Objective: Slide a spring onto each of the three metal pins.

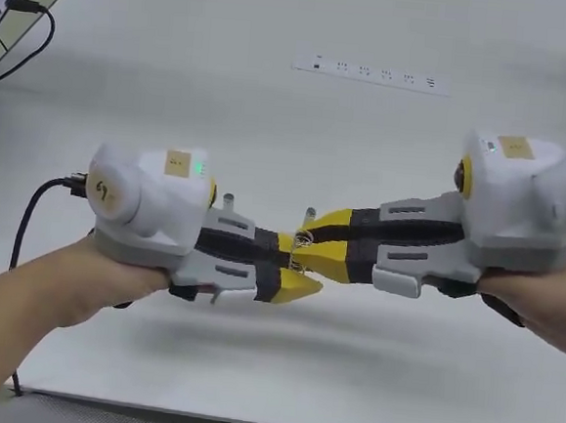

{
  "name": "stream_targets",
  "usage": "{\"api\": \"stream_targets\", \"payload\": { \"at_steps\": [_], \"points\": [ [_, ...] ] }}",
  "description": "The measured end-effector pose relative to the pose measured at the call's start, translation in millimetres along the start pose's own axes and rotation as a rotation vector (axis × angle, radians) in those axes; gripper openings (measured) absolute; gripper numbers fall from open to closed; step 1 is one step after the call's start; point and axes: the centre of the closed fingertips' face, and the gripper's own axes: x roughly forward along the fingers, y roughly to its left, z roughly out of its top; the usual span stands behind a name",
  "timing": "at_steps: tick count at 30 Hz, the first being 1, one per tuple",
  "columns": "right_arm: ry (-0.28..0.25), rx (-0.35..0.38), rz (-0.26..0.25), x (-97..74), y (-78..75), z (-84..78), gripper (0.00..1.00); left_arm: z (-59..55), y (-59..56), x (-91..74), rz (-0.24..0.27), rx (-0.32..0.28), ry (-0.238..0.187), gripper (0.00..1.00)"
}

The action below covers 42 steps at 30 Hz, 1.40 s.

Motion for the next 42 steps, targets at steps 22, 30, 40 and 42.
{"api": "stream_targets", "payload": {
  "at_steps": [22, 30, 40, 42],
  "points": [
    [0.008, -0.010, -0.030, -2.4, -5.0, 0.8, 0.07, 3.2, 7.4, -2.8, 0.047, -0.024, -0.005, 0.10],
    [0.015, -0.017, -0.042, -3.2, -6.6, -1.5, 0.07, -4.5, 13.0, -14.0, 0.079, -0.028, 0.016, 0.12],
    [0.030, -0.035, -0.066, -6.0, -12.8, -3.8, 0.07, -15.1, 22.4, -35.0, 0.139, -0.041, 0.039, 0.19],
    [0.030, -0.037, -0.069, -5.8, -13.2, -4.1, 0.07, -16.5, 24.3, -39.0, 0.151, -0.040, 0.041, 0.21]
  ]
}}
